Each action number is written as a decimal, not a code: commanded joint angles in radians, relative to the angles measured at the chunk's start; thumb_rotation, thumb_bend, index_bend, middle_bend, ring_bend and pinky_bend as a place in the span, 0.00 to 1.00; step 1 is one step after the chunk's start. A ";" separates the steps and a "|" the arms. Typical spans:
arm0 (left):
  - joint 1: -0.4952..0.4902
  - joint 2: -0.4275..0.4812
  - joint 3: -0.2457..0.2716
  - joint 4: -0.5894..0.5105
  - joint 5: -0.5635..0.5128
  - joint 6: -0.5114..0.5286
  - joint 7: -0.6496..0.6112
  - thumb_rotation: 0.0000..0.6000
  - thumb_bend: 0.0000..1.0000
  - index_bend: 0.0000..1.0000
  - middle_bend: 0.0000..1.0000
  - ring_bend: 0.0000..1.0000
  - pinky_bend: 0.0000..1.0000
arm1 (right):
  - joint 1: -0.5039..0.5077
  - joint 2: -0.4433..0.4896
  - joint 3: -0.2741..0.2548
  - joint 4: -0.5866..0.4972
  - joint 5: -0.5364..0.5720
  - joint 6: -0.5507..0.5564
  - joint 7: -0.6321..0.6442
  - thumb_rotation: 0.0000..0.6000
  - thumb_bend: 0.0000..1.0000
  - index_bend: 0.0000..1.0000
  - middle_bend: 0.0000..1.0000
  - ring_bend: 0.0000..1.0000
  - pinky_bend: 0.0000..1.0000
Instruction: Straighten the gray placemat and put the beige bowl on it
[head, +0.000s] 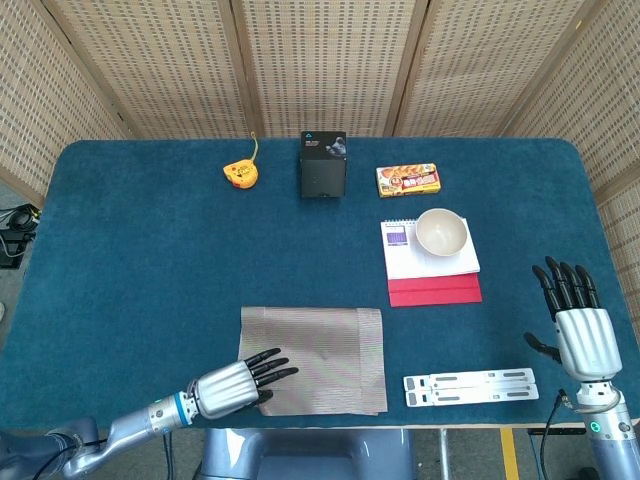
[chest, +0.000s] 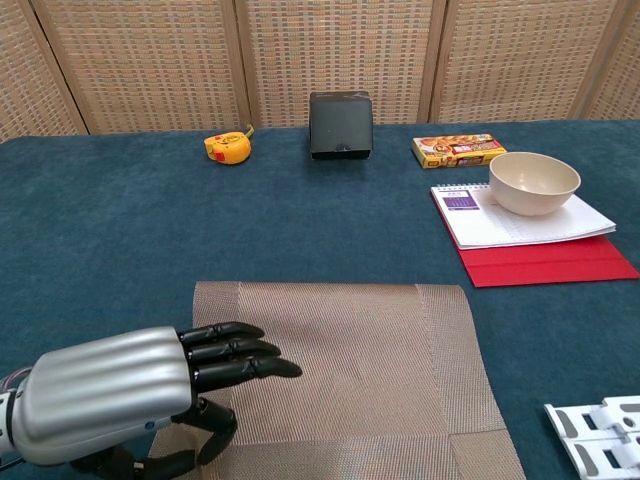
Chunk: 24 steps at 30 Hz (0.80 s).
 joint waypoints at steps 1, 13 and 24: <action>0.003 -0.007 -0.015 -0.005 -0.019 0.006 -0.012 1.00 0.53 0.76 0.00 0.00 0.00 | 0.000 0.001 0.000 -0.001 -0.001 0.000 0.004 1.00 0.00 0.05 0.00 0.00 0.00; -0.078 0.054 -0.286 -0.119 -0.269 -0.022 -0.198 1.00 0.57 0.78 0.00 0.00 0.00 | -0.003 0.003 0.002 -0.003 -0.006 0.008 0.000 1.00 0.00 0.05 0.00 0.00 0.00; -0.196 0.029 -0.522 0.057 -0.592 -0.267 -0.181 1.00 0.57 0.78 0.00 0.00 0.00 | 0.000 -0.005 0.001 0.000 -0.002 -0.004 -0.018 1.00 0.00 0.05 0.00 0.00 0.00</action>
